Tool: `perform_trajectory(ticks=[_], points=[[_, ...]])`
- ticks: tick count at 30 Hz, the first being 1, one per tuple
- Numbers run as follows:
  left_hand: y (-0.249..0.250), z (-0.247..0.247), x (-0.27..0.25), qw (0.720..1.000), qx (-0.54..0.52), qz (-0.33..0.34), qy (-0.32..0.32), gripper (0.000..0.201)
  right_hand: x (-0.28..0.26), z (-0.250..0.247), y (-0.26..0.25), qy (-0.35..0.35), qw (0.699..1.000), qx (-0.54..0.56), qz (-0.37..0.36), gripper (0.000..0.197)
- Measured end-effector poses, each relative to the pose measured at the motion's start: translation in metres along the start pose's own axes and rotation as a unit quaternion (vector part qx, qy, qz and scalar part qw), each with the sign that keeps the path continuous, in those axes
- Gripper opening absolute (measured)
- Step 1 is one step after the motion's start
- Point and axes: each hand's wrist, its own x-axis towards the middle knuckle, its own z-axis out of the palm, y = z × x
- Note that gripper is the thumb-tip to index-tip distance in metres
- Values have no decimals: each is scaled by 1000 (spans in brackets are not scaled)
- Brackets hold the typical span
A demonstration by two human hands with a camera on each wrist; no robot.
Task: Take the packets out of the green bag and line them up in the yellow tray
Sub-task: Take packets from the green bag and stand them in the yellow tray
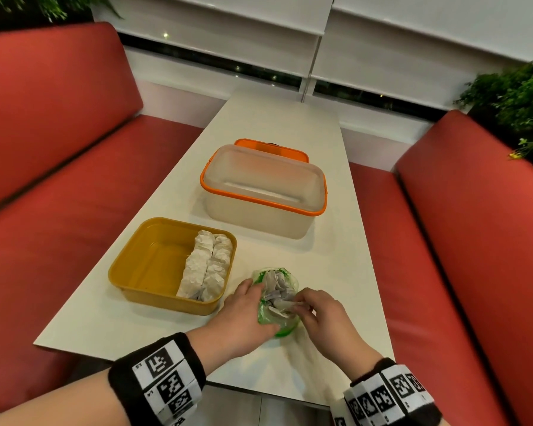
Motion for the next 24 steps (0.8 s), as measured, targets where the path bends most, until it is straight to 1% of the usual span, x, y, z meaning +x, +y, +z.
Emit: perform_trajectory(ticks=[3, 6, 9, 12, 17, 21, 24], points=[[3, -5, -3, 1000, 16, 11, 6, 87, 4, -11, -7, 2, 1000, 2, 16, 6], [7, -8, -4, 998, 37, 37, 26, 83, 6, -18, -12, -3, 1000, 2, 29, 10], [7, -9, -4, 997, 42, 51, 24, 79, 6, -13, -19, -39, 998, -42, -5, 8], [7, -10, -3, 998, 35, 46, 1, 79, 8, 0, -27, -90, 988, -117, -44, 15], [4, -11, -1, 998, 34, 48, -2, 77, 10, 12, -29, -70, 974, -203, -68, 21], [1, -11, -1, 998, 37, 52, -1, 78, 7, 8, -33, -49, 972, -220, -71, 20], [-1, -10, -1, 998, 42, 56, -10, 79, 6, 9, -35, -56, 967, -240, -58, 24]])
